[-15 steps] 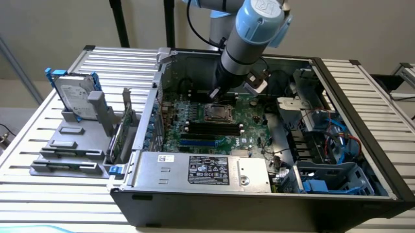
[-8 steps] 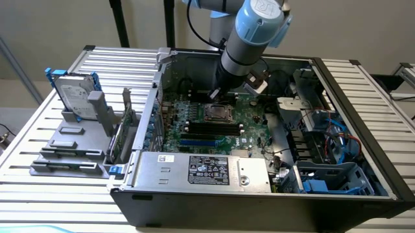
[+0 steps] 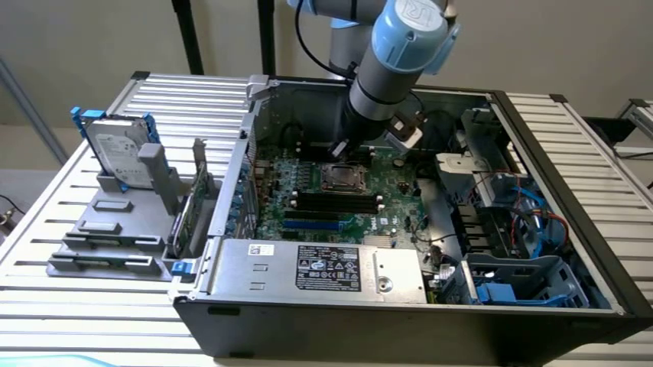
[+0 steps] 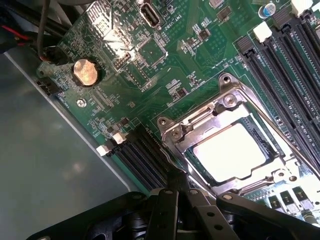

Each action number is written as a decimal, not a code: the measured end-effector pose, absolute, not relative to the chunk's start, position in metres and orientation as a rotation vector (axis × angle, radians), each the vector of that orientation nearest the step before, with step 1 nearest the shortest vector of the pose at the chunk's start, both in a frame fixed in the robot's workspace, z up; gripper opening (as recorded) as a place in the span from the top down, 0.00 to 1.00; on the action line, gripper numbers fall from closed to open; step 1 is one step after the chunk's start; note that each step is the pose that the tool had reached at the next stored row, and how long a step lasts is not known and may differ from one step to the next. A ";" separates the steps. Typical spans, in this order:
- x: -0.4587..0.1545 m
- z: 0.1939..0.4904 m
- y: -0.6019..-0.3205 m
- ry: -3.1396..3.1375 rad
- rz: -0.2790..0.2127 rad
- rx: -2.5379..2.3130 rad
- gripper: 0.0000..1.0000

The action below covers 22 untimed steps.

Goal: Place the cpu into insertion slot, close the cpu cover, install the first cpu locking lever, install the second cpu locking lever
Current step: 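Install the first cpu locking lever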

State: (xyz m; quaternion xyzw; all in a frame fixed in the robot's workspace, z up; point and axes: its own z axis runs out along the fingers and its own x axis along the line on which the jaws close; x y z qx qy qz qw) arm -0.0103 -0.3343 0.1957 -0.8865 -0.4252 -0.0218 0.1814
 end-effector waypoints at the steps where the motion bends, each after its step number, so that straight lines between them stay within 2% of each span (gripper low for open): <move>1: -0.010 0.196 -0.334 -1.201 -0.062 -2.503 0.89; 22: 0.000 0.191 -0.334 -1.234 -0.066 -2.500 0.89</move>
